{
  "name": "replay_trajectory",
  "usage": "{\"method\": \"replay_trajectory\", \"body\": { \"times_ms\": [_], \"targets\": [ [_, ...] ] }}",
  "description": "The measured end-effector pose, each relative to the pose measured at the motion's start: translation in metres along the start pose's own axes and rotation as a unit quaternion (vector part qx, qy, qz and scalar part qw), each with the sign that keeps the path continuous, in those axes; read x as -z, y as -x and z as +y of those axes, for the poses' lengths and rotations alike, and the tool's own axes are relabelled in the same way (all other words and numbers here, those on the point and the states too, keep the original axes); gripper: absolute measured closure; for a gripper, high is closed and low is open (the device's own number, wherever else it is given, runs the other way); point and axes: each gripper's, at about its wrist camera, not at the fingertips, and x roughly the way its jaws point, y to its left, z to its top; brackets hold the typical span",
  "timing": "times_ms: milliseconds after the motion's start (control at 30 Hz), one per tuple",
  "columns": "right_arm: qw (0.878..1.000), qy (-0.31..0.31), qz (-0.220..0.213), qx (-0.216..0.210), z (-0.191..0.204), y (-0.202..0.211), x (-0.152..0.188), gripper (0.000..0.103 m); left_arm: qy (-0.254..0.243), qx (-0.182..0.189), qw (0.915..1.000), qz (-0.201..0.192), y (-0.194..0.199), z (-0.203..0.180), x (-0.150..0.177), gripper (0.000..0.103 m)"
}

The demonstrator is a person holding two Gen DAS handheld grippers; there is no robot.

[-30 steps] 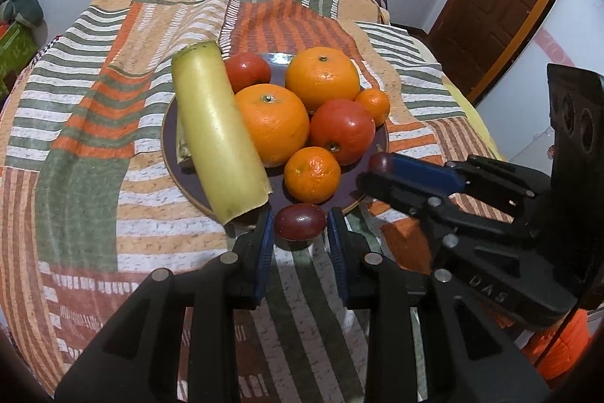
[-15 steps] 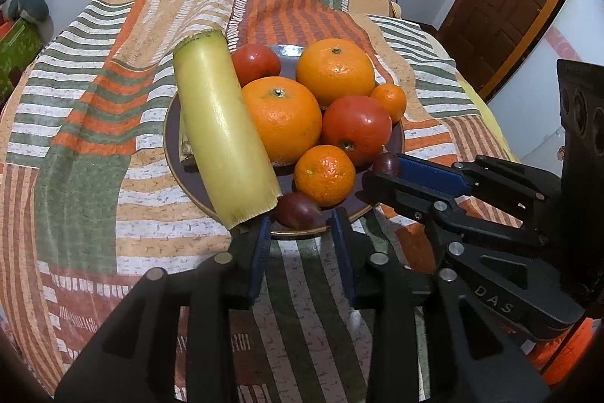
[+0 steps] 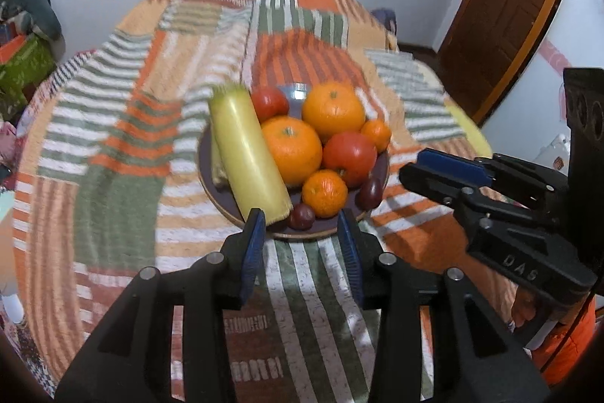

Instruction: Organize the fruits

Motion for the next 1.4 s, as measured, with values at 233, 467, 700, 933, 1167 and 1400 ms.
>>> {"method": "replay_trajectory", "body": {
  "times_ms": [233, 467, 700, 933, 1167, 1400],
  "targets": [
    [0.996, 0.013, -0.085, 0.024, 0.015, 0.063, -0.018, 0.080, -0.002, -0.017, 0.9947, -0.101, 0.073, -0.002, -0.013, 0.064],
    [0.984, 0.022, -0.174, 0.033, 0.041, 0.121, -0.027, 0.072, -0.011, -0.038, 0.9754, -0.217, 0.149, -0.014, -0.020, 0.063],
    [0.970, 0.032, -0.236, 0.044, 0.062, 0.154, -0.029, 0.056, -0.025, -0.049, 0.9578, -0.282, 0.190, -0.029, -0.012, 0.049],
    [0.959, 0.035, -0.275, 0.065, 0.071, 0.169, -0.027, 0.031, -0.028, -0.061, 0.9482, -0.310, 0.207, -0.035, -0.003, 0.028],
    [0.952, 0.029, -0.292, 0.087, 0.072, 0.171, -0.025, 0.009, -0.019, -0.067, 0.9435, -0.324, 0.216, -0.033, 0.001, 0.011],
    [0.948, 0.026, -0.300, 0.100, 0.073, 0.173, -0.021, 0.000, -0.025, -0.078, 0.9400, -0.331, 0.220, -0.037, 0.007, 0.003]
  ]
}}
